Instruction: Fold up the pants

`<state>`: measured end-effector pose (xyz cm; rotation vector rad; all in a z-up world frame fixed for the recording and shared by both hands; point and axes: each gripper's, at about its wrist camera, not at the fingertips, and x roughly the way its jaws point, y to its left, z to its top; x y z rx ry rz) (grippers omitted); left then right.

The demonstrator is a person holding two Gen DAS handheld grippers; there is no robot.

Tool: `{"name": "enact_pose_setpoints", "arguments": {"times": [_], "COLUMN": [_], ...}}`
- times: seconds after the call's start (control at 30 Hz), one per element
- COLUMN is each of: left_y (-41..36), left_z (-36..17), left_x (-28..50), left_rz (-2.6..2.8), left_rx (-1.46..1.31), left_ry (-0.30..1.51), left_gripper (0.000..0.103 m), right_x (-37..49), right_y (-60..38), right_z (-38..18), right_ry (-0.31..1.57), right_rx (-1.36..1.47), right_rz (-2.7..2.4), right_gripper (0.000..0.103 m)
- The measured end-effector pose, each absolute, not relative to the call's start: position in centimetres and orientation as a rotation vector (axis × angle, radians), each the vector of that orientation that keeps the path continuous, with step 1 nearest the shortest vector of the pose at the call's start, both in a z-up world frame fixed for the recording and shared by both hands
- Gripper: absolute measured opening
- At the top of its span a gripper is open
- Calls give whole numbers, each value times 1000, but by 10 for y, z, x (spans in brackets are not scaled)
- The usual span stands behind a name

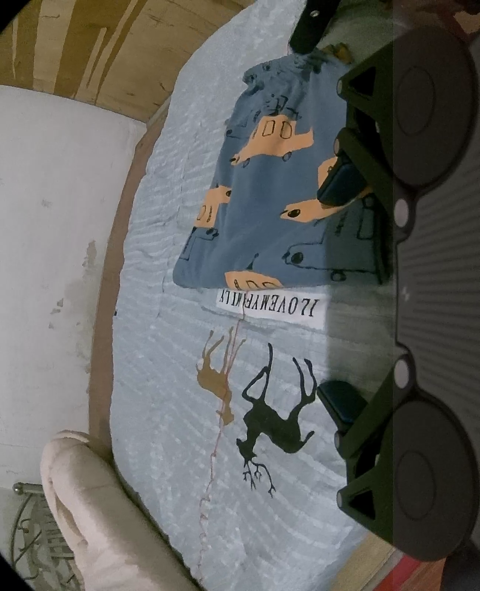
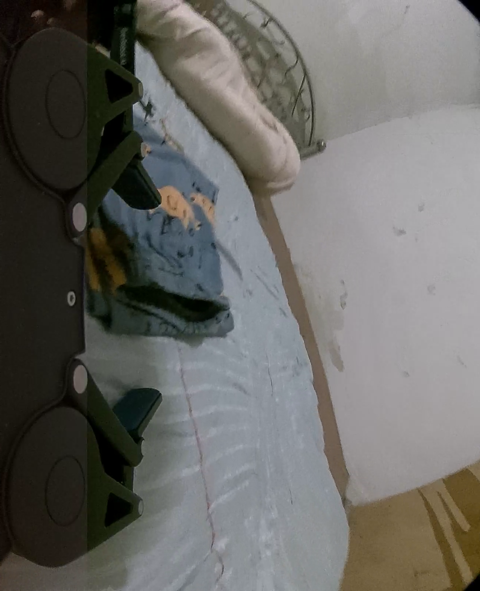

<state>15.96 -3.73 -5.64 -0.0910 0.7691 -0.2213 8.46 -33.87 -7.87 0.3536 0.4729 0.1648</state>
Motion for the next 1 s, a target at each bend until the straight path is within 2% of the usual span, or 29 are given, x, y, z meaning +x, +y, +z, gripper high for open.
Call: {"name": "enact_pose_setpoints", "arguments": {"times": [0.43,0.67,0.83,0.93,1.0], "left_y": [-45,-46,-49,-50,-50], "left_z": [-54,-53,-51,-51,-51], "left_x": [172,168,168,169,169], "left_rz": [-225,-254,-279,-278,-278], "left_rx": [-104,-125,-135,-138,-136], "left_ry": [785,777,778,781,781], "left_gripper": [102,102,102,102,102], "right_x": [192,204,195,194,193], "right_y": [-369,-367,-376,-378,-378], "right_z": [-79,-91,-97,-99,-101], "right_ry": [620,620,573,567,570], "right_rx": [527,523,571,587,584], "right_rz": [368,406,419,391,378], "right_gripper": [102,102,91,71,49]}}
